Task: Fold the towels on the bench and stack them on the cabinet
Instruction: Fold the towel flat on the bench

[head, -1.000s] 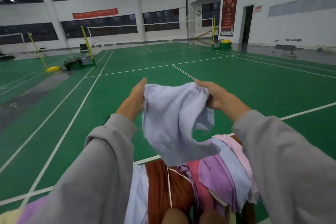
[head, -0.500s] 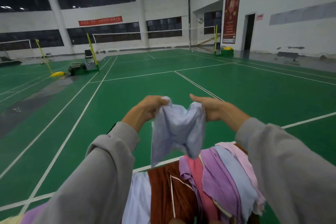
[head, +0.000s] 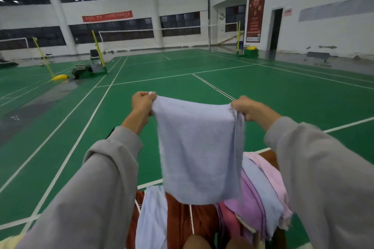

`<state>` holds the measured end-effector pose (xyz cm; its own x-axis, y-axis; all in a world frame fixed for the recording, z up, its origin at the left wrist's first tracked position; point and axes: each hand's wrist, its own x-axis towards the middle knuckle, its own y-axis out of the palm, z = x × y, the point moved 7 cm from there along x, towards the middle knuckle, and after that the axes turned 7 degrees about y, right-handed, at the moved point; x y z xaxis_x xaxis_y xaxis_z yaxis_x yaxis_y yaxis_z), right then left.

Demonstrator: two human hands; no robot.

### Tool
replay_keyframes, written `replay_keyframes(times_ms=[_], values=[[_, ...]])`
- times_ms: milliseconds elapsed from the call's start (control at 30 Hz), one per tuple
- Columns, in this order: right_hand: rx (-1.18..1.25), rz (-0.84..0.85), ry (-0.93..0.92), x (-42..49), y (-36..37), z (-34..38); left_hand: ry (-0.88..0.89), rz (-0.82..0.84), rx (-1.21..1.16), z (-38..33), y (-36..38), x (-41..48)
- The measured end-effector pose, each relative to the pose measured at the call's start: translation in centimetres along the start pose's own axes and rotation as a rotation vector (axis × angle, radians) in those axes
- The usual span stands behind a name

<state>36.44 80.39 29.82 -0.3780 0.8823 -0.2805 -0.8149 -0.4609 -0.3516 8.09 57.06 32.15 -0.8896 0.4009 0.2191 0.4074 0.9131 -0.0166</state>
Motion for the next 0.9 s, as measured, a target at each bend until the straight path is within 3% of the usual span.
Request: replay_keyframes(times_ms=[133, 333, 400, 533, 633, 767, 833, 900], values=[[0.079, -0.153, -0.034, -0.1, -1.5, 0.3, 0.048, -0.021, -0.014, -1.2, -0.5, 0.6], [0.196, 0.228, 0.160, -1.3, 0.6, -0.5, 0.051, 0.032, 0.035, -2.2, -1.0, 0.8], [0.221, 0.232, 0.148, -1.3, 0.4, -0.1, 0.031, 0.029, 0.037, -2.0, -1.4, 0.9], [0.625, 0.313, 0.051, -0.7, -0.2, 1.3, 0.033, 0.005, 0.038, -1.6, -1.9, 1.0], [0.524, 0.301, 0.053, -0.2, 0.4, 0.5, -0.032, 0.031, -0.040, -1.3, -1.4, 0.6], [0.468, 0.404, 0.045, -1.0, 0.9, 1.3, -0.259, 0.292, -0.217, -1.2, 0.6, -0.6], [0.511, 0.381, 0.002, -0.6, 0.2, 2.3, -0.213, 0.399, -0.221, -2.1, 0.8, -0.6], [0.386, 0.270, 0.004, 0.6, -0.6, 1.9, -0.160, 0.464, -0.031, -2.4, 0.2, -0.6]])
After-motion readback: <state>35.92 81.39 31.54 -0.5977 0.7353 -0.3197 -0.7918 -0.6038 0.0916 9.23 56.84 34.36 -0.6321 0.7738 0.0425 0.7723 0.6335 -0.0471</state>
